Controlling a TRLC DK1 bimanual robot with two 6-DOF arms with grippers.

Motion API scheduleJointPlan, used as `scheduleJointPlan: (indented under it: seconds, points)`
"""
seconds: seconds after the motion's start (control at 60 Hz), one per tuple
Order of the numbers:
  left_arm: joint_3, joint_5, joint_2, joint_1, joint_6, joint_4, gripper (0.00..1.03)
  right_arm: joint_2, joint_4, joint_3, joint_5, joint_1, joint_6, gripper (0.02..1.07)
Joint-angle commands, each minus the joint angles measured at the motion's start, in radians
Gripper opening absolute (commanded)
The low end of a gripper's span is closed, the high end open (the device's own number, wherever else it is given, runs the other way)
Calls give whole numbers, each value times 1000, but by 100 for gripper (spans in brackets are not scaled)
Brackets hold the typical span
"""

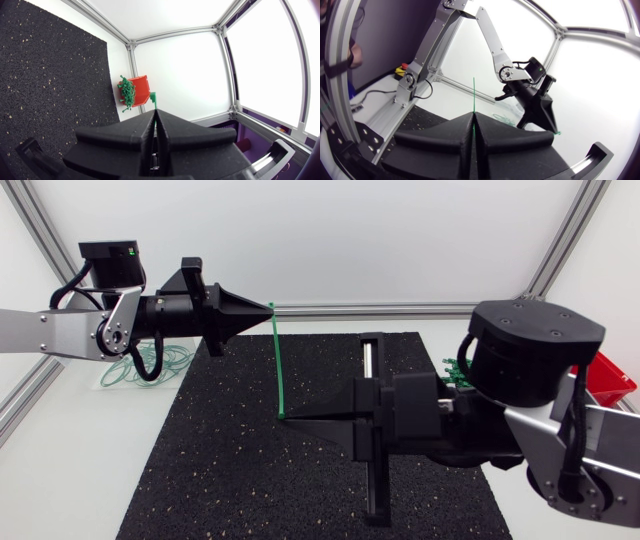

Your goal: Take a green cable tie from the red box, thread the tail through the head to close it, then place it in the transparent bin on the left.

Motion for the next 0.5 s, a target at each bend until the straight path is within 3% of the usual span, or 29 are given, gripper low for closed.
scheduleJointPlan:
  seconds: [0.0,0.05,0.133,0.167,0.317,0.483]
  points:
    - [-29,-1,-33,-5,-6,22,4,47,-72,88,-54,-35,184,7]
    - [-34,-3,-36,-8,-5,30,4,101,-332,220,-180,-92,218,7]
    - [-42,-6,-39,-13,-5,47,4,224,-692,414,-234,-117,216,7]
    - [-45,-9,-42,-14,-5,52,4,248,-770,455,-247,-118,210,7]
    - [-52,-20,-48,-22,-2,79,4,257,-836,521,-295,-95,314,7]
    - [-63,-26,-61,-22,24,91,4,290,-927,634,-425,-100,400,7]
